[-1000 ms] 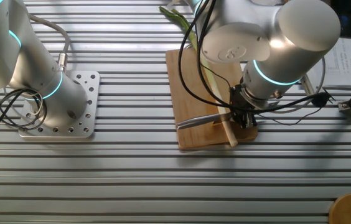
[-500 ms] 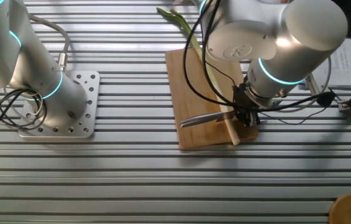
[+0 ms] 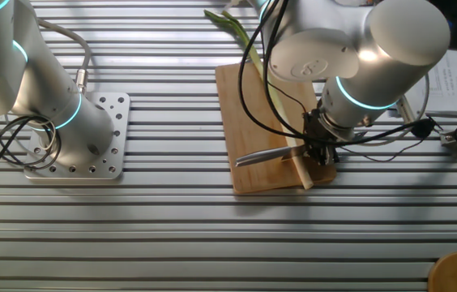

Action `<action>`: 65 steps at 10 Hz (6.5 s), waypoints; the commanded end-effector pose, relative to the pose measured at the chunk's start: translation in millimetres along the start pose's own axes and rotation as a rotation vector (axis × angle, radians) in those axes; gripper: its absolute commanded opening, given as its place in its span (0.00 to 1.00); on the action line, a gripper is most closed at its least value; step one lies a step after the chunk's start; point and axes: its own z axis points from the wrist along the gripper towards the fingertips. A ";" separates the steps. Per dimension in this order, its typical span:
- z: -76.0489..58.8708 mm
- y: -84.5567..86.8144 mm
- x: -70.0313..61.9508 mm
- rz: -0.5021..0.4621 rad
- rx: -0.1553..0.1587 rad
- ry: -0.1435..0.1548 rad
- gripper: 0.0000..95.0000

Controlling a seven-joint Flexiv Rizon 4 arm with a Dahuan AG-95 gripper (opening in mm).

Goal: Chop the scallions

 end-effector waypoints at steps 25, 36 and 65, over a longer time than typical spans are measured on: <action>-18.2 4.4 15.3 -0.002 0.041 -0.082 0.00; -19.2 4.5 16.7 0.005 0.038 -0.097 0.00; -2.2 8.6 -7.4 -0.002 0.043 -0.103 0.00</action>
